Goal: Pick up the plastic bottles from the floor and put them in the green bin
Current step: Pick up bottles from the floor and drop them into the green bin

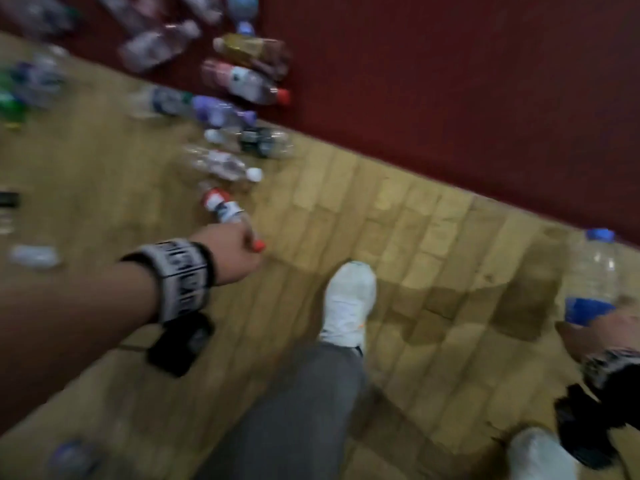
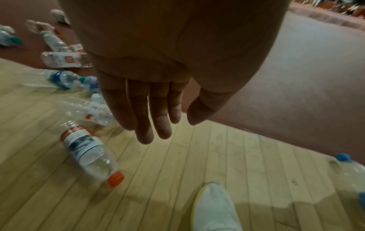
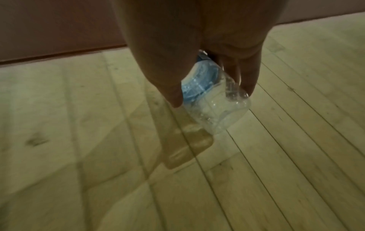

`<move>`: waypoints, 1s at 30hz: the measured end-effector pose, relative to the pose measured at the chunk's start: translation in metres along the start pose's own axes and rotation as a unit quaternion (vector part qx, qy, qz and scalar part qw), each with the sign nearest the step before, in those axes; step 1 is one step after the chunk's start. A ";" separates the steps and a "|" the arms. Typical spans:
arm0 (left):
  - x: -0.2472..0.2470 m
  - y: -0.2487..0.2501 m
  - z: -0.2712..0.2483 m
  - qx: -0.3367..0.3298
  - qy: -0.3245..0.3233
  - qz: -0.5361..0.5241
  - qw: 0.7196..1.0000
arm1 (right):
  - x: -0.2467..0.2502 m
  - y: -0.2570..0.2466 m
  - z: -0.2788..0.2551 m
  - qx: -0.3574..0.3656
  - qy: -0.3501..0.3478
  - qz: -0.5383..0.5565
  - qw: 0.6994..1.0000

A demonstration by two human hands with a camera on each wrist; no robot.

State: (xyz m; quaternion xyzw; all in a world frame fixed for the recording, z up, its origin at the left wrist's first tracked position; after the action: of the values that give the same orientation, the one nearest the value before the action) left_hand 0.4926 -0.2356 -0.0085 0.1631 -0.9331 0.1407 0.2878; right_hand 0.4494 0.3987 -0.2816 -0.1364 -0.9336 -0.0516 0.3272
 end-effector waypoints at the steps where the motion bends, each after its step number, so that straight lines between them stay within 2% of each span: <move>1: -0.002 -0.007 -0.001 0.026 -0.004 -0.007 1.000 | 0.008 -0.026 -0.011 0.023 0.015 0.013 1.000; 2: -0.001 -0.016 -0.009 0.044 -0.001 -0.016 0.999 | 0.032 -0.073 -0.032 0.059 0.003 0.017 0.998; 3: 0.000 -0.020 -0.015 0.057 -0.003 -0.020 0.998 | 0.060 -0.125 -0.078 0.039 -0.002 0.007 0.999; 4: 0.001 -0.026 -0.022 0.069 -0.006 -0.036 0.997 | 0.099 -0.180 -0.141 0.054 0.025 -0.020 0.998; 5: -0.001 -0.031 -0.026 0.084 -0.011 -0.054 0.995 | 0.125 -0.224 -0.189 0.092 0.012 -0.030 0.995; 8: -0.018 -0.046 -0.037 0.109 -0.047 -0.111 0.987 | 0.147 -0.294 -0.234 0.185 -0.026 -0.080 0.979; 12: -0.042 -0.061 -0.022 0.092 -0.074 -0.144 0.983 | 0.153 -0.369 -0.249 0.244 -0.003 -0.133 0.961; 16: -0.064 -0.070 0.019 0.059 -0.094 -0.179 0.978 | 0.136 -0.421 -0.250 0.246 -0.024 -0.172 0.953; 19: -0.085 -0.077 0.068 0.045 -0.117 -0.172 0.977 | 0.113 -0.447 -0.236 0.255 -0.023 -0.174 0.951; 23: -0.099 -0.077 0.110 0.017 -0.142 -0.219 0.965 | 0.083 -0.459 -0.221 0.253 -0.031 -0.187 0.949; 26: -0.115 -0.077 0.131 0.035 -0.144 -0.265 0.953 | 0.071 -0.463 -0.215 0.247 -0.029 -0.206 0.946; 30: -0.120 -0.078 0.130 0.097 -0.053 -0.370 0.923 | 0.066 -0.469 -0.218 0.249 -0.020 -0.231 0.940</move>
State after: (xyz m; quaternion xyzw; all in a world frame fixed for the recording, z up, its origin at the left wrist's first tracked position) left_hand 0.5525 -0.3261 -0.1684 0.5308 -0.8021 0.1056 0.2525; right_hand 0.3949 -0.0759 -0.0730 0.1680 -0.9287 0.1108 0.3114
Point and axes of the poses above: each hand's wrist, its own z-axis towards the middle knuckle, its own x-axis out of the back of the hand, y = z × x, the point moved 4 cm from there along z, towards the middle knuckle, and after that the axes turned 4 degrees about z, right-handed, at the moved point
